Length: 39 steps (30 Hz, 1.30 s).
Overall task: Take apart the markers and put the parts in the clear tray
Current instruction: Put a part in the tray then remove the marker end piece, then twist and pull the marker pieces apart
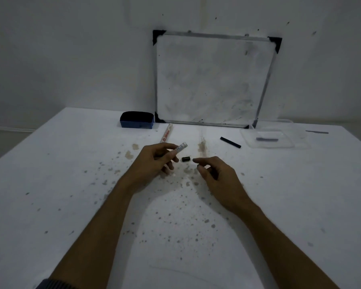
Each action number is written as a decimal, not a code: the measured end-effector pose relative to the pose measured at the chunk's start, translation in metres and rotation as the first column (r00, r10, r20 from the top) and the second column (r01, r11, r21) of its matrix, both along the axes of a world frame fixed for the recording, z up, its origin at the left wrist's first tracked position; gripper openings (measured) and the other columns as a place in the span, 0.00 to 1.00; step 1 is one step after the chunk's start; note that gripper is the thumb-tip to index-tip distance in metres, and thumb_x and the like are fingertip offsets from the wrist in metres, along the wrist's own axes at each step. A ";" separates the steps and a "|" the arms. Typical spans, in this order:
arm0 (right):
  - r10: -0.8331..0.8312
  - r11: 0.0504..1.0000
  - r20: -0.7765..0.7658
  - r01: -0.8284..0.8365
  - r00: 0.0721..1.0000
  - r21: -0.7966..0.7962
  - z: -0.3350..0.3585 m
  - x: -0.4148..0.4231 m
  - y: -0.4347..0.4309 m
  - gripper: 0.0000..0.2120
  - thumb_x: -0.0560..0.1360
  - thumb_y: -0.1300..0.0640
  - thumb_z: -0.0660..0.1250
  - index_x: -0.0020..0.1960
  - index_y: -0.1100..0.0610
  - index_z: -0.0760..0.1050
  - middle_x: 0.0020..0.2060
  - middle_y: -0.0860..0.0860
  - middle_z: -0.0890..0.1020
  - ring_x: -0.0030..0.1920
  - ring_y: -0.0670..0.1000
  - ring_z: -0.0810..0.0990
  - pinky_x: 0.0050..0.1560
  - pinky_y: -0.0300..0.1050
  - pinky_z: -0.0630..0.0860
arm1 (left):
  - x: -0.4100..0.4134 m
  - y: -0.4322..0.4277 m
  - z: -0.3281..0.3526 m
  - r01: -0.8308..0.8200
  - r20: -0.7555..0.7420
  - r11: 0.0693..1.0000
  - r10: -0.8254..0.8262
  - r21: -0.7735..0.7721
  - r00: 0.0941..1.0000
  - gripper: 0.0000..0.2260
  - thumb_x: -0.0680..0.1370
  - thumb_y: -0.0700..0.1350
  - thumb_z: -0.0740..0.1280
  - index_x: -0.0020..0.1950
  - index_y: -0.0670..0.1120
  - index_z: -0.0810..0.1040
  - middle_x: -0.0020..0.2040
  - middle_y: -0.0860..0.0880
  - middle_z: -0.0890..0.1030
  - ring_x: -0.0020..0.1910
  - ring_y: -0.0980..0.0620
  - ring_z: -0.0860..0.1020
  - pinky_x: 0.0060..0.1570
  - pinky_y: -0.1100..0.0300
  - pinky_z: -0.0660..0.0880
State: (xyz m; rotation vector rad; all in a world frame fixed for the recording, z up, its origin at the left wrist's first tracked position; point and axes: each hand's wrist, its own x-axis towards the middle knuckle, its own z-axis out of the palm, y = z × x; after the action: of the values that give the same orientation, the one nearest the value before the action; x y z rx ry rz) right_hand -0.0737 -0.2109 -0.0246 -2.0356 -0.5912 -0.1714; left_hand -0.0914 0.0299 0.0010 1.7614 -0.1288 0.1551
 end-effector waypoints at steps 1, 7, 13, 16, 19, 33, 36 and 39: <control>0.002 0.998 0.016 -0.001 1.000 -0.059 -0.002 0.001 0.001 0.13 0.82 0.50 0.66 0.66 0.45 0.79 0.54 0.41 0.80 0.47 0.41 0.80 0.44 0.28 0.75 | 0.001 0.001 0.000 -0.015 -0.007 0.999 0.015 -0.044 1.000 0.09 0.83 0.45 0.69 0.62 0.49 0.83 0.47 0.46 0.88 0.40 0.49 0.85 0.38 0.56 0.84; 0.017 0.933 0.148 0.037 0.989 -0.357 0.003 0.026 0.019 0.21 0.80 0.46 0.68 0.73 0.42 0.72 0.65 0.47 0.74 0.44 0.39 0.75 0.52 0.32 0.71 | 0.006 0.001 0.000 -0.110 0.011 0.986 0.112 -0.126 0.994 0.09 0.84 0.46 0.68 0.63 0.48 0.82 0.48 0.45 0.85 0.39 0.48 0.85 0.39 0.54 0.85; -0.008 0.866 0.321 0.168 0.947 -0.471 0.001 0.031 0.043 0.16 0.82 0.44 0.64 0.68 0.42 0.78 0.58 0.46 0.79 0.49 0.48 0.82 0.45 0.45 0.80 | 0.015 -0.009 -0.005 -0.114 0.017 0.988 0.117 -0.103 0.993 0.14 0.87 0.46 0.61 0.69 0.42 0.76 0.44 0.47 0.77 0.31 0.54 0.78 0.35 0.52 0.84; -0.071 0.883 0.294 0.197 0.953 -0.426 -0.001 0.028 0.042 0.12 0.82 0.46 0.65 0.63 0.44 0.81 0.53 0.45 0.80 0.46 0.46 0.81 0.41 0.44 0.78 | 0.017 -0.014 -0.009 -0.098 0.007 0.992 0.099 -0.073 0.995 0.14 0.87 0.47 0.59 0.71 0.45 0.75 0.44 0.46 0.75 0.29 0.57 0.74 0.33 0.53 0.81; -0.087 0.935 0.113 0.121 0.990 -0.333 0.007 0.030 0.029 0.09 0.81 0.46 0.66 0.60 0.44 0.79 0.50 0.42 0.81 0.41 0.40 0.79 0.42 0.31 0.75 | 0.018 -0.021 -0.014 -0.057 -0.025 0.998 0.057 -0.009 0.998 0.17 0.88 0.50 0.57 0.74 0.46 0.73 0.44 0.47 0.75 0.27 0.58 0.73 0.35 0.51 0.79; 0.072 0.835 -0.427 0.180 0.901 0.520 0.026 0.021 -0.047 0.08 0.80 0.55 0.71 0.58 0.52 0.85 0.51 0.53 0.89 0.36 0.50 0.78 0.31 0.40 0.71 | 0.008 -0.065 -0.003 0.121 -0.154 0.992 -0.124 -0.026 0.980 0.14 0.83 0.59 0.64 0.64 0.56 0.82 0.33 0.53 0.75 0.30 0.54 0.75 0.31 0.60 0.75; 0.079 0.810 -0.460 0.212 0.885 0.546 0.028 0.025 -0.045 0.09 0.78 0.51 0.74 0.56 0.51 0.87 0.50 0.52 0.88 0.38 0.50 0.77 0.38 0.45 0.72 | 0.014 -0.074 0.002 0.208 -0.208 0.978 -0.210 -0.032 0.955 0.15 0.85 0.55 0.64 0.63 0.50 0.84 0.34 0.52 0.78 0.32 0.49 0.80 0.34 0.58 0.79; 0.125 0.798 -0.469 0.192 0.874 0.571 0.026 0.029 -0.049 0.12 0.74 0.47 0.75 0.55 0.49 0.88 0.52 0.50 0.88 0.37 0.47 0.78 0.40 0.41 0.77 | 0.011 -0.082 -0.006 0.214 -0.161 0.974 -0.223 -0.070 0.961 0.14 0.85 0.53 0.65 0.64 0.49 0.84 0.34 0.50 0.78 0.30 0.48 0.79 0.31 0.55 0.78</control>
State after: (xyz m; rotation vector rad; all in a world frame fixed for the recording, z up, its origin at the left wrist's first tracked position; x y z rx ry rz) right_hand -0.0444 -0.2594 0.0018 -1.3738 -0.1368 0.1280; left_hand -0.0800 -0.0518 -0.0050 1.6874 -0.1938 -0.1494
